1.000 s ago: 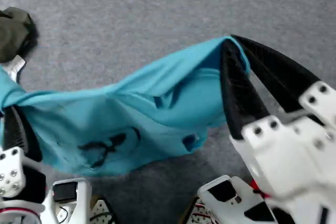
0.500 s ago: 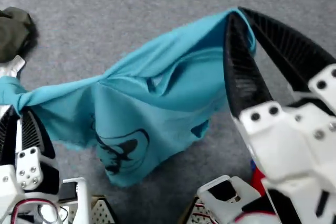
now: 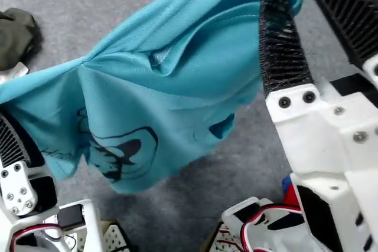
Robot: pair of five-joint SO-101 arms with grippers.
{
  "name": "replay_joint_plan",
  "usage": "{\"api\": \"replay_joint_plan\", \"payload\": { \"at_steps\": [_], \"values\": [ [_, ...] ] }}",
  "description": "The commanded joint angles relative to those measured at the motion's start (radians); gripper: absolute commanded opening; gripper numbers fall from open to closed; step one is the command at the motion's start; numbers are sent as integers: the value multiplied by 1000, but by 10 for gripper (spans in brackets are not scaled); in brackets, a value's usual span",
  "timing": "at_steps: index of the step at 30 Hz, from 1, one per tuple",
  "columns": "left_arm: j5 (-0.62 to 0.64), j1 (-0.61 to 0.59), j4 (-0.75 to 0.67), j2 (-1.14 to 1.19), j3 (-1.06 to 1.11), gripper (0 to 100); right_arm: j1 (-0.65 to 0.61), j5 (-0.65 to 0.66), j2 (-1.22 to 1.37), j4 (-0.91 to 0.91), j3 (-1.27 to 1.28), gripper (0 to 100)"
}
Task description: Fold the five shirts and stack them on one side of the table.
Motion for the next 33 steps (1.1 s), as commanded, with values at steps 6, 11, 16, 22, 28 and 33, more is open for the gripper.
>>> {"api": "replay_joint_plan", "payload": {
  "at_steps": [6, 11, 16, 22, 28, 33],
  "values": [
    [6, -12, -21, -7, -3, 20, -2, 95, -5, -57, -47, 4],
    [9, -11, -14, -2, -81, 20, -2, 91, -5, -51, -97, 4],
    [11, -3, 94, -2, -193, 20, -2, 60, -61, -14, -104, 4],
    [9, 84, 282, -1, -265, 20, -2, 12, -108, 89, -94, 4],
    [8, 94, 265, 1, -138, 20, 2, 12, -102, 147, 50, 4],
    [8, 94, 132, 1, 112, 20, 2, 12, -99, 126, 314, 4]
  ]
}}
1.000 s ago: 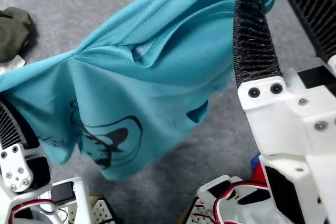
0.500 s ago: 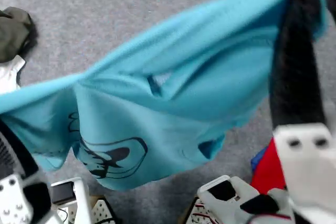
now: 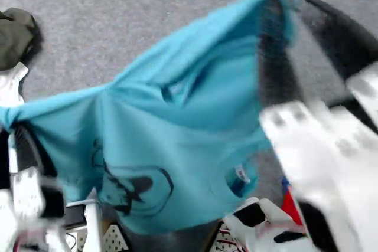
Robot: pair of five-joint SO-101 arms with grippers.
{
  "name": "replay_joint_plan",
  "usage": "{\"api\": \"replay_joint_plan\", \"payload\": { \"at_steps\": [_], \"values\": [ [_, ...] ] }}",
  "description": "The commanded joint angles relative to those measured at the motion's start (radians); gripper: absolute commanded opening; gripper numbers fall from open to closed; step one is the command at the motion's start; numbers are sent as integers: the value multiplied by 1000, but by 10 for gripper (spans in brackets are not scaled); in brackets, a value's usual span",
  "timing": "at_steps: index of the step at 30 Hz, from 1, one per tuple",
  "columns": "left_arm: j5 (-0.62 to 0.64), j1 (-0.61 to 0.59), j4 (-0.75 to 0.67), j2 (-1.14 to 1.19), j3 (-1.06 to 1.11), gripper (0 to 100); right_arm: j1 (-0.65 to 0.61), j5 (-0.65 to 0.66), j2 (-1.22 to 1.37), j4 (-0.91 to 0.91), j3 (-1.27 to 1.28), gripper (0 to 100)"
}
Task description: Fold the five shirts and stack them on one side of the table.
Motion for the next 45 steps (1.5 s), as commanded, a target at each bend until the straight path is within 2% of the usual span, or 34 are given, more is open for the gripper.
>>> {"api": "replay_joint_plan", "payload": {
  "at_steps": [1, 3, 7, 11, 15, 18, 23, 29, 38, 45],
  "values": [
    [5, 6, -126, 10, 192, 20, 4, -8, 15, -44, 205, 4],
    [3, 6, -213, 10, 325, 20, 38, -11, 36, -115, 332, 4],
    [2, 6, -404, 10, 615, 20, 116, -117, 114, -295, 547, 4],
    [0, 6, -606, 10, 841, 20, 151, -172, 226, -388, 636, 4],
    [0, 6, -749, 35, 914, 20, 165, -229, 355, -422, 621, 4],
    [5, -2, -822, 145, 899, 20, 166, -275, 450, -425, 573, 4],
    [8, -3, -884, 458, 738, 20, 168, -331, 579, -419, 479, 4],
    [89, -5, -885, 817, 463, 20, 183, -397, 670, -422, 433, 4],
    [84, -37, -878, 1274, 52, 20, 248, -402, 866, -428, 271, 4],
    [81, -18, -680, 1567, -338, 20, 240, -400, 1055, -419, 16, 4]
  ]
}}
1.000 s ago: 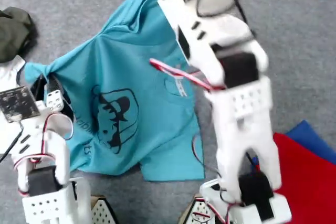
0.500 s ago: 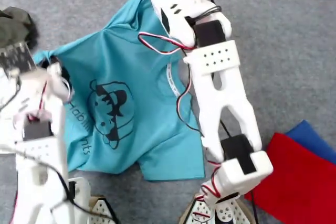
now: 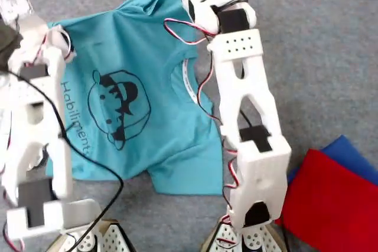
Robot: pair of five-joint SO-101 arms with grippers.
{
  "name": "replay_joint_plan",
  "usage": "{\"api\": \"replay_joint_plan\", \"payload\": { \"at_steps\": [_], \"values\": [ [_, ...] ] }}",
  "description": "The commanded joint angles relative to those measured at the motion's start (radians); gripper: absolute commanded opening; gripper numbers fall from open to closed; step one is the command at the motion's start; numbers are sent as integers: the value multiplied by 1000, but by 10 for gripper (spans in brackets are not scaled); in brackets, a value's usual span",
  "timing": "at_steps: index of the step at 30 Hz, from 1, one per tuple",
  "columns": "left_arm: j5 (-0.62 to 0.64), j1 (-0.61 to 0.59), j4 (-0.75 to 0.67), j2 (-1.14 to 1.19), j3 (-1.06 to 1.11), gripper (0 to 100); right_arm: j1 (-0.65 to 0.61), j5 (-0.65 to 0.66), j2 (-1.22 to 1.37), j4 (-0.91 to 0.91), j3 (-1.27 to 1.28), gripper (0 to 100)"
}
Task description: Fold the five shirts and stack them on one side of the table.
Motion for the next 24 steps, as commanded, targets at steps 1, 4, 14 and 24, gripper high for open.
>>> {"api": "replay_joint_plan", "payload": {
  "at_steps": [1, 4, 14, 24],
  "values": [
    [2, 11, 87, 124, -244, 20, 10, -9, 59, -17, -177, 4],
    [-37, 29, 172, 245, -374, 20, 1, -11, 114, 49, -260, 4],
    [-212, 6, 559, 337, -609, 20, -27, 28, 136, 559, -545, 5],
    [-379, -38, 984, 337, -856, 20, -82, 52, 140, 977, -829, 4]
  ]
}}
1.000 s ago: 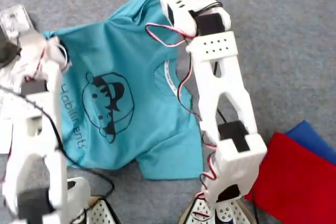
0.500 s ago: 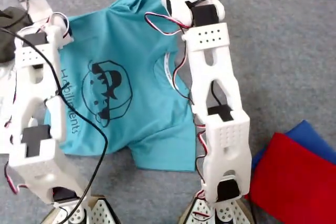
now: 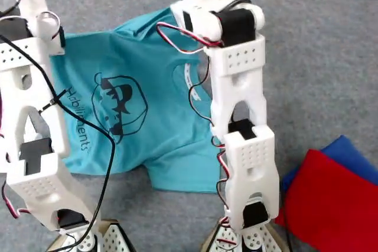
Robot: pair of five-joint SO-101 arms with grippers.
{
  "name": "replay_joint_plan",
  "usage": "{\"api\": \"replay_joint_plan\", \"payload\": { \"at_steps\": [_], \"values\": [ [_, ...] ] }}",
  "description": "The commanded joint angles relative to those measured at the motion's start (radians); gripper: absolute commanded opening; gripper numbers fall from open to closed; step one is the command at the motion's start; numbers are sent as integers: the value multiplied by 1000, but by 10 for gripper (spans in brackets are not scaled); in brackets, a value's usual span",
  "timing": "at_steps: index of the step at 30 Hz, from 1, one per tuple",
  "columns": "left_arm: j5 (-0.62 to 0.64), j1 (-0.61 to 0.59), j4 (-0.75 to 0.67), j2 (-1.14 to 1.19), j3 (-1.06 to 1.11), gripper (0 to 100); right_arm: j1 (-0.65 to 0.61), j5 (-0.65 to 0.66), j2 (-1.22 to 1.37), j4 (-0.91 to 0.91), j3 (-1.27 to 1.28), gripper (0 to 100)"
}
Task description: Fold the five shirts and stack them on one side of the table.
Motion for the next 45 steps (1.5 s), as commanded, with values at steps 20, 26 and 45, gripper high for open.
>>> {"api": "replay_joint_plan", "payload": {
  "at_steps": [20, 26, 45],
  "values": [
    [-94, 32, 373, -211, 71, 20, -16, 0, -607, 58, 742, 4],
    [-103, 37, 258, -475, 486, 20, -16, 3, -802, 28, 1038, 4],
    [-101, -15, -25, -719, 1071, 20, -171, -11, -1305, -11, 1876, 4]
  ]
}}
